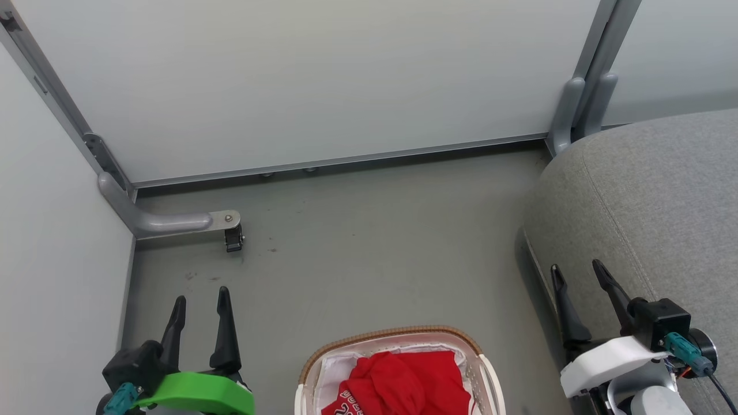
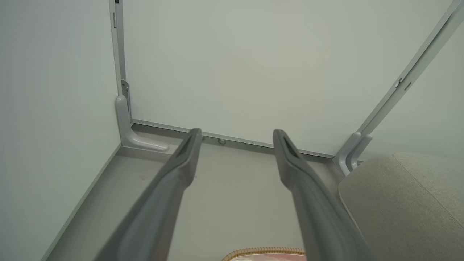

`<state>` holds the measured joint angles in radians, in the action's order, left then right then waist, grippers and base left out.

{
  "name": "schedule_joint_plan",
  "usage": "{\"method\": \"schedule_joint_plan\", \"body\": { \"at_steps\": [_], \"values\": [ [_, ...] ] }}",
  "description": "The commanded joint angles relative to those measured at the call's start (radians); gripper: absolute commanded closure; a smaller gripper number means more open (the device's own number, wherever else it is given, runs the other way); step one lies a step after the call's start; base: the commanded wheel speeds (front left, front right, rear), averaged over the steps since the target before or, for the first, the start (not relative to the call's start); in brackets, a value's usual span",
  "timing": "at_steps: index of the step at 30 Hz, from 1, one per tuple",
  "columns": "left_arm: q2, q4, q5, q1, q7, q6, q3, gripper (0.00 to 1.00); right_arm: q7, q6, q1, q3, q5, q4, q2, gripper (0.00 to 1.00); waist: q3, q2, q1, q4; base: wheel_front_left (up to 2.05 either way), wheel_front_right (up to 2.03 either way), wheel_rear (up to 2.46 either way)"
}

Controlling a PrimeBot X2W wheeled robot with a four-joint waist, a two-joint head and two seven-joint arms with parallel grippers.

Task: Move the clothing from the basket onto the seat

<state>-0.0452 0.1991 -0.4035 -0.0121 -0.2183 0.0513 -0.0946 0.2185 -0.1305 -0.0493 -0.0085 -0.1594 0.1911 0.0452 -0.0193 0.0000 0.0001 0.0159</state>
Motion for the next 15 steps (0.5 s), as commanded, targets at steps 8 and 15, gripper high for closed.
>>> {"method": "schedule_joint_plan", "body": {
  "at_steps": [8,15],
  "values": [
    [-0.007,0.009,0.068,-0.016,-0.023,-0.01,-0.008,0.0,0.025,0.0,0.013,0.006,0.081,-0.005,0.007,0.0,-0.001,0.0,-0.0001,0.002,0.0,0.0,0.0],
    [-0.008,0.018,0.107,-0.022,-0.036,-0.016,-0.014,0.0,0.036,0.0,0.015,0.013,0.134,-0.011,0.007,0.0,-0.003,0.0,-0.0001,0.003,0.0,0.0,0.0]
  ]
}}
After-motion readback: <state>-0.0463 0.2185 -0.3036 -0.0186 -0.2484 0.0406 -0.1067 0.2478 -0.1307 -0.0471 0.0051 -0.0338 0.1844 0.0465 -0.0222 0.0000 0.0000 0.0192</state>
